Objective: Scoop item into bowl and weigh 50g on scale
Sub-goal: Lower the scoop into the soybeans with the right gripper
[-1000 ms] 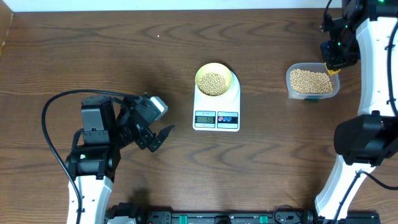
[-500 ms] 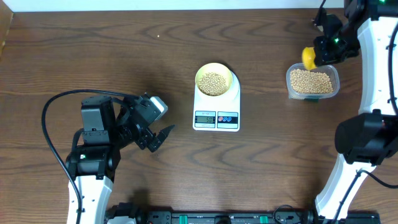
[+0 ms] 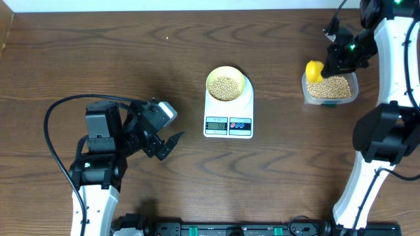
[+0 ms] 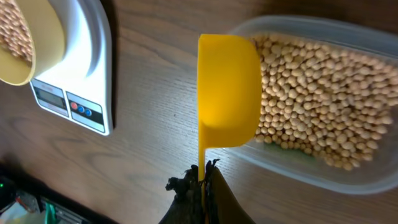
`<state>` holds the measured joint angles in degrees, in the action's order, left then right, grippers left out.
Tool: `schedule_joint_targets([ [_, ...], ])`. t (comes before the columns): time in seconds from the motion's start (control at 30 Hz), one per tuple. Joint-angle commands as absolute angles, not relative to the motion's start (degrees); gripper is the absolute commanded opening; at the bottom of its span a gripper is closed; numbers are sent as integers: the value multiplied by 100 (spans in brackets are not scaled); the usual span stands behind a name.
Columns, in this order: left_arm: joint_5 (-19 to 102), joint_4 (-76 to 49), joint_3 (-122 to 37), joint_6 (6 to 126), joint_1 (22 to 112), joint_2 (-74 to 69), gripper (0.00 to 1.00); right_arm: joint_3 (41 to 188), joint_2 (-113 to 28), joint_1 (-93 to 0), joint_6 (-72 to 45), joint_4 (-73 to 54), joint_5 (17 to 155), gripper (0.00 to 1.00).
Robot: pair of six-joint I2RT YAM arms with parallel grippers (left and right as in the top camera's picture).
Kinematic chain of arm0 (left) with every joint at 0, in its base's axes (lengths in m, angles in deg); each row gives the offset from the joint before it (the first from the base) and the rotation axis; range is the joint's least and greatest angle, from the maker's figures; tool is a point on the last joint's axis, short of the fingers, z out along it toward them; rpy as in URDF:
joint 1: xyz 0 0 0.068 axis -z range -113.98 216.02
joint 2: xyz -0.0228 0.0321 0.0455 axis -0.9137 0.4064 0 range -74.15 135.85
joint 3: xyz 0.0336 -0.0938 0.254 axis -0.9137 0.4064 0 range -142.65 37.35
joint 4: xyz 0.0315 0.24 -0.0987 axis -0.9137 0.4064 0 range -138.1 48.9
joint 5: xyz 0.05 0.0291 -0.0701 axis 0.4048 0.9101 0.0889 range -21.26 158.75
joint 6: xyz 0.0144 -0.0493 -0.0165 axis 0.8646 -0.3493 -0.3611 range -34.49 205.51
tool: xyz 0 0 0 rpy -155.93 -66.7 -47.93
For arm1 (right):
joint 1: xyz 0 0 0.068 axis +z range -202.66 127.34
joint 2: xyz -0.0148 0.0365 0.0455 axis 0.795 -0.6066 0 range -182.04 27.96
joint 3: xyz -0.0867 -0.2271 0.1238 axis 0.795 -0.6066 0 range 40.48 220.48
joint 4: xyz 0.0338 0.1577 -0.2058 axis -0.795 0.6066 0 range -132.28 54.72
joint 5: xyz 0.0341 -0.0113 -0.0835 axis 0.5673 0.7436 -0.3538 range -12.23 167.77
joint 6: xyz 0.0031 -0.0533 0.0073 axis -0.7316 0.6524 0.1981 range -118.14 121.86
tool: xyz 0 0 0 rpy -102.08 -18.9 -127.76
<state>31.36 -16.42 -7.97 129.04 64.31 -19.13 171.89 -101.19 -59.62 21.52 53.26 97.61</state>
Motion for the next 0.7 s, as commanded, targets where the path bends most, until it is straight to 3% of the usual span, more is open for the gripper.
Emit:
schedule_joint_targets([
  [0.0,3059,-1646,-786,12921,6444,-1906,98,17180,-10197,-6015,2320,5363,9914,1],
  [0.67,3059,-1646,-786,12921,6444,-1906,98,16411,-10248,-6174,2524,5018,9831,1],
])
